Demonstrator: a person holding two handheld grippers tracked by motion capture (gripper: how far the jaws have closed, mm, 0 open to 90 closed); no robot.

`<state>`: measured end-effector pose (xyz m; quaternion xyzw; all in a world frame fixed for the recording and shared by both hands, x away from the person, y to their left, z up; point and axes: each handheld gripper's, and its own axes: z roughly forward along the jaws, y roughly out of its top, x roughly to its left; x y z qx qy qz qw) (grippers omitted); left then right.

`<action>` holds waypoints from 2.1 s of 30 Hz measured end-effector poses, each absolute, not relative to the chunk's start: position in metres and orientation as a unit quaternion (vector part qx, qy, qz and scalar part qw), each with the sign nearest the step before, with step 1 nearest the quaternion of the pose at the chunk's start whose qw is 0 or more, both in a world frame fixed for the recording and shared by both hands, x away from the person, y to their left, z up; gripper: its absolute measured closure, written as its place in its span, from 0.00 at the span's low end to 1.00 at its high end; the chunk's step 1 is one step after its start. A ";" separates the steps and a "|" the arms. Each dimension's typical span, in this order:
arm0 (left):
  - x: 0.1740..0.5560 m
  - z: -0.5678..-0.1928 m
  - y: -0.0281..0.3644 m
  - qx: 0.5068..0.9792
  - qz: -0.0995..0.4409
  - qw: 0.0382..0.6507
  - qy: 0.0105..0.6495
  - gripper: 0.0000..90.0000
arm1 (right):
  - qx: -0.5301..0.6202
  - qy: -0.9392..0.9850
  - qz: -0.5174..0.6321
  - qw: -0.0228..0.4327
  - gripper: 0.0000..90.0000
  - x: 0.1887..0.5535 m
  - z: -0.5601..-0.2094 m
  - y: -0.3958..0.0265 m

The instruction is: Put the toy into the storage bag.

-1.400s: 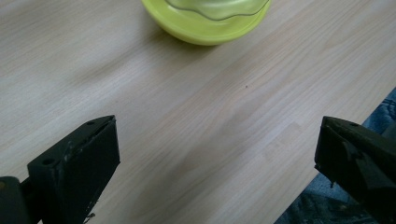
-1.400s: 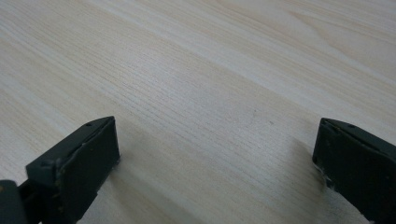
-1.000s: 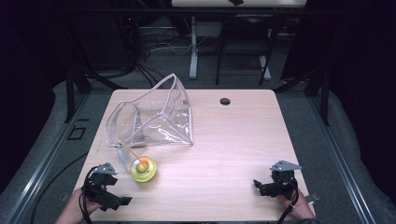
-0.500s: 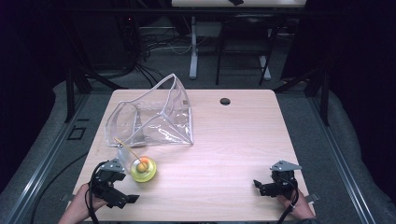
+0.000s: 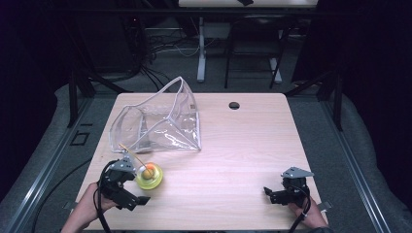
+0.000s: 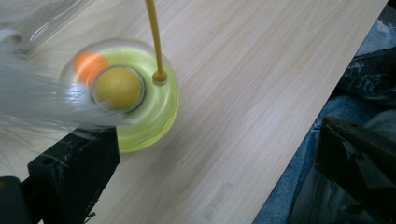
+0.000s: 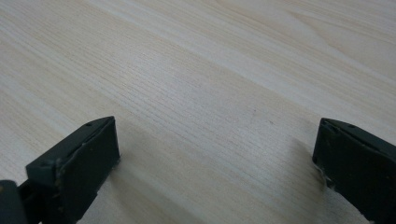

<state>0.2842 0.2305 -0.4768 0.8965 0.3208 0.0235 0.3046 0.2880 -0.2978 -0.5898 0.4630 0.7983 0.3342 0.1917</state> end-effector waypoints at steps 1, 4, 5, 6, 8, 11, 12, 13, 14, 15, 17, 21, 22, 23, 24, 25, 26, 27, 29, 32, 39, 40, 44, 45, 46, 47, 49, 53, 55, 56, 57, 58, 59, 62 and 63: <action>0.285 -0.476 0.229 0.896 0.027 0.306 0.321 0.00 | 0.463 0.798 0.334 0.192 0.00 0.288 -0.590 -0.298; 0.288 -0.472 0.226 0.893 0.028 0.310 0.324 0.00 | 0.464 0.798 0.333 0.191 0.00 0.288 -0.590 -0.298; 0.289 -0.470 0.225 0.893 0.031 0.312 0.322 0.00 | 0.464 0.798 0.333 0.192 0.00 0.288 -0.590 -0.298; 0.290 -0.468 0.225 0.894 0.034 0.313 0.320 0.01 | 0.464 0.798 0.333 0.192 0.00 0.288 -0.590 -0.298; 0.292 -0.463 0.224 0.893 0.038 0.317 0.318 0.01 | 0.464 0.799 0.332 0.192 0.00 0.288 -0.590 -0.298; 0.295 -0.458 0.222 0.889 0.044 0.326 0.318 0.01 | 0.464 0.798 0.333 0.192 0.00 0.288 -0.590 -0.298; 0.296 -0.456 0.222 0.889 0.045 0.326 0.319 0.02 | 0.464 0.798 0.333 0.192 0.00 0.288 -0.590 -0.298; 0.297 -0.454 0.221 0.887 0.047 0.329 0.319 0.02 | 0.464 0.798 0.333 0.192 0.00 0.288 -0.590 -0.298; 0.298 -0.452 0.221 0.886 0.048 0.331 0.320 0.02 | 0.464 0.798 0.333 0.192 0.00 0.288 -0.590 -0.298; 0.300 -0.450 0.221 0.884 0.049 0.334 0.323 0.02 | 0.464 0.798 0.333 0.192 0.00 0.288 -0.590 -0.298; 0.303 -0.446 0.221 0.881 0.051 0.337 0.327 0.05 | 0.465 0.798 0.333 0.192 0.00 0.288 -0.590 -0.298; 0.307 -0.437 0.223 0.874 0.062 0.348 0.332 0.15 | 0.465 0.798 0.333 0.192 0.00 0.288 -0.590 -0.298; 0.308 -0.434 0.223 0.874 0.064 0.348 0.333 0.17 | 0.465 0.798 0.332 0.192 0.00 0.288 -0.590 -0.298; 0.308 -0.432 0.223 0.873 0.068 0.349 0.334 0.19 | 0.464 0.798 0.334 0.193 0.00 0.288 -0.590 -0.298; 0.309 -0.430 0.224 0.872 0.070 0.350 0.335 0.23 | 0.465 0.798 0.333 0.192 0.00 0.288 -0.590 -0.298; 0.309 -0.428 0.224 0.873 0.073 0.348 0.334 0.27 | 0.465 0.798 0.333 0.192 0.00 0.288 -0.590 -0.298; 0.309 -0.427 0.224 0.872 0.077 0.349 0.334 0.37 | 0.465 0.798 0.333 0.192 0.00 0.288 -0.590 -0.298; 0.309 -0.425 0.225 0.873 0.079 0.349 0.332 0.37 | 0.465 0.798 0.333 0.192 0.00 0.288 -0.590 -0.298; 0.310 -0.423 0.226 0.873 0.085 0.349 0.331 0.46 | 0.465 0.798 0.333 0.192 0.00 0.288 -0.590 -0.298; 0.311 -0.421 0.227 0.873 0.089 0.348 0.330 0.56 | 0.464 0.798 0.333 0.193 0.00 0.288 -0.590 -0.298; 0.313 -0.418 0.228 0.874 0.088 0.348 0.327 0.80 | 0.465 0.797 0.333 0.193 0.00 0.288 -0.590 -0.298; 0.313 -0.417 0.228 0.875 0.090 0.346 0.327 0.80 | 0.465 0.797 0.333 0.193 0.00 0.288 -0.590 -0.298; 0.314 -0.415 0.229 0.876 0.094 0.346 0.323 0.89 | 0.465 0.797 0.334 0.193 0.00 0.288 -0.590 -0.298; 0.314 -0.415 0.229 0.876 0.092 0.347 0.322 0.91 | 0.465 0.797 0.333 0.193 0.00 0.288 -0.590 -0.298; 0.314 -0.415 0.229 0.876 0.095 0.346 0.322 0.92 | 0.465 0.797 0.334 0.193 0.00 0.288 -0.590 -0.298; 0.314 -0.414 0.229 0.876 0.095 0.347 0.321 0.94 | 0.465 0.797 0.333 0.193 0.00 0.288 -0.590 -0.298; 0.315 -0.413 0.229 0.878 0.096 0.343 0.320 0.96 | 0.465 0.797 0.333 0.193 0.00 0.288 -0.590 -0.298; 0.317 -0.411 0.229 0.881 0.097 0.337 0.318 0.97 | 0.465 0.797 0.334 0.193 0.00 0.288 -0.590 -0.298; 0.317 -0.411 0.229 0.880 0.096 0.339 0.318 0.97 | 0.465 0.797 0.334 0.193 0.00 0.288 -0.590 -0.298; 0.317 -0.411 0.229 0.882 0.094 0.337 0.315 0.97 | 0.465 0.797 0.334 0.193 0.00 0.288 -0.590 -0.298; 0.317 -0.410 0.230 0.881 0.098 0.337 0.317 0.97 | 0.465 0.797 0.334 0.193 0.00 0.288 -0.590 -0.298; 0.317 -0.409 0.230 0.882 0.097 0.336 0.316 0.97 | 0.465 0.797 0.334 0.193 0.00 0.288 -0.590 -0.298; 0.317 -0.408 0.231 0.882 0.095 0.338 0.316 0.97 | 0.465 0.797 0.333 0.193 0.00 0.288 -0.590 -0.298; 0.317 -0.404 0.234 0.882 0.097 0.338 0.315 0.97 | 0.465 0.797 0.334 0.193 0.00 0.288 -0.590 -0.298; 0.317 -0.403 0.235 0.883 0.095 0.337 0.313 0.97 | 0.465 0.797 0.334 0.193 0.00 0.288 -0.590 -0.298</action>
